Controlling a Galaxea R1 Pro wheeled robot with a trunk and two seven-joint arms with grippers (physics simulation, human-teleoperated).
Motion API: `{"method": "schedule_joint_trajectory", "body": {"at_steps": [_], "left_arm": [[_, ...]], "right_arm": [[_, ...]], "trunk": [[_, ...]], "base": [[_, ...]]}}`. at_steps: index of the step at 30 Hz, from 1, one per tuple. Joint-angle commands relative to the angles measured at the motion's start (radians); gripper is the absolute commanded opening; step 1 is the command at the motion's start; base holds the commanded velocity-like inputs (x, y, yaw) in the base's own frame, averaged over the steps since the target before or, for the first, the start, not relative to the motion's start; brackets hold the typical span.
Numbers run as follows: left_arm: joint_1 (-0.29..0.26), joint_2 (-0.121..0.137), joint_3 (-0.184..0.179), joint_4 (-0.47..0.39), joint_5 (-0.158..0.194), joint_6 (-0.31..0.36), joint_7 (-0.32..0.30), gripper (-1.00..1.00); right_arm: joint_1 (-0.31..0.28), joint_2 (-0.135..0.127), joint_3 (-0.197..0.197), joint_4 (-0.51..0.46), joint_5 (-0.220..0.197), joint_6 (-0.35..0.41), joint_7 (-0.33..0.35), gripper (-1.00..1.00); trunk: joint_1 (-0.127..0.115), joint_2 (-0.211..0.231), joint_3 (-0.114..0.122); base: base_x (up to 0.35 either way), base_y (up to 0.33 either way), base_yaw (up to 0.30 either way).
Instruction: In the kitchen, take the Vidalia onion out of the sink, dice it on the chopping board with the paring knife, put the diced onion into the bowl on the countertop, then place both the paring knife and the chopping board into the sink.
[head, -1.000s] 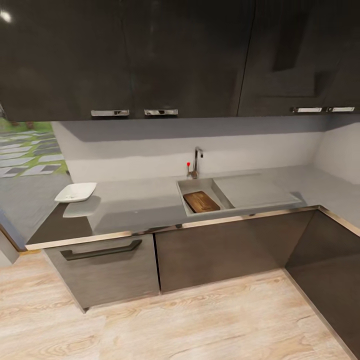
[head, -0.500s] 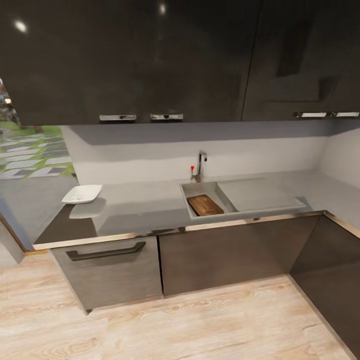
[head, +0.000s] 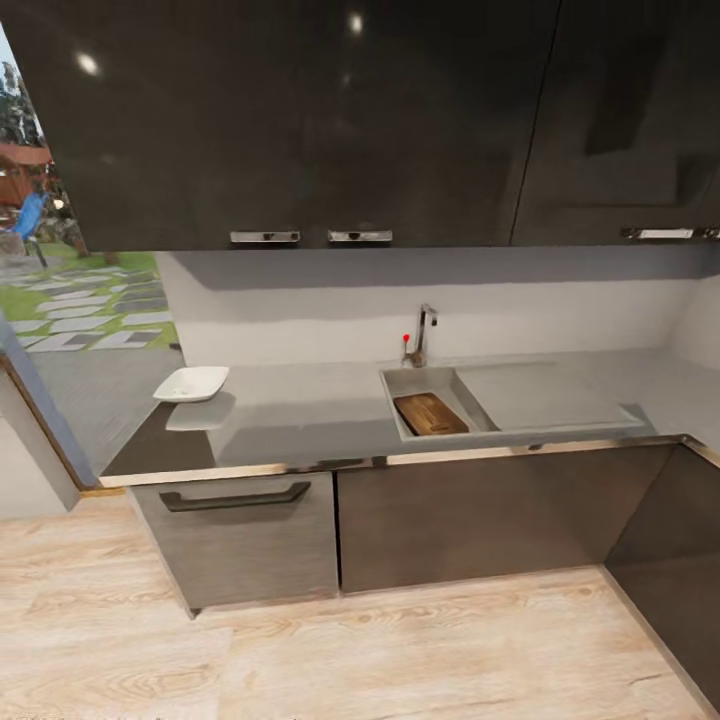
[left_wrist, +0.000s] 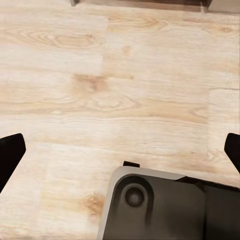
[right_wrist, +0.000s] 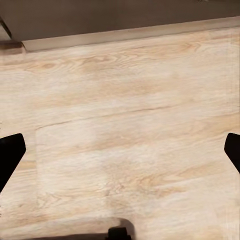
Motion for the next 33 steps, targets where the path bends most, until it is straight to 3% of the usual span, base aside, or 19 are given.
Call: {"method": "schedule_joint_trajectory", "body": {"at_steps": [1,16,25,27,31,33], "left_arm": [[0.000,0.002,-0.008,-0.001,0.005,-0.002,0.009,1.00],[-0.001,0.002,-0.008,0.017,0.008,-0.002,0.009,1.00],[-0.001,-0.002,-0.010,0.059,0.005,0.000,0.007,1.00],[0.000,-0.003,-0.010,0.070,0.006,0.000,0.008,1.00],[-0.001,-0.004,-0.010,0.095,0.008,0.002,0.009,1.00],[-0.001,-0.004,-0.010,0.123,0.008,0.003,0.009,1.00]], "right_arm": [[0.000,-0.001,0.009,-0.002,-0.004,-0.001,-0.007,1.00],[0.000,0.001,0.009,-0.002,-0.004,0.000,-0.008,1.00],[0.000,-0.001,0.008,0.003,0.000,0.019,-0.016,1.00],[0.000,-0.005,0.009,0.006,0.000,0.091,-0.026,1.00],[0.024,-0.012,0.009,0.010,0.000,0.388,-0.030,1.00],[0.055,-0.017,0.009,0.010,0.000,0.447,-0.030,1.00]], "trunk": [[0.001,-0.002,-0.002],[0.001,-0.002,-0.002],[0.001,-0.002,-0.002],[0.001,-0.002,-0.002],[0.001,-0.002,-0.002],[0.001,-0.002,-0.002]], "base": [[0.000,0.000,0.219],[0.000,0.000,0.240],[0.000,0.000,0.033],[0.000,0.000,0.001],[0.000,0.000,0.000],[0.000,0.000,0.000]]}}
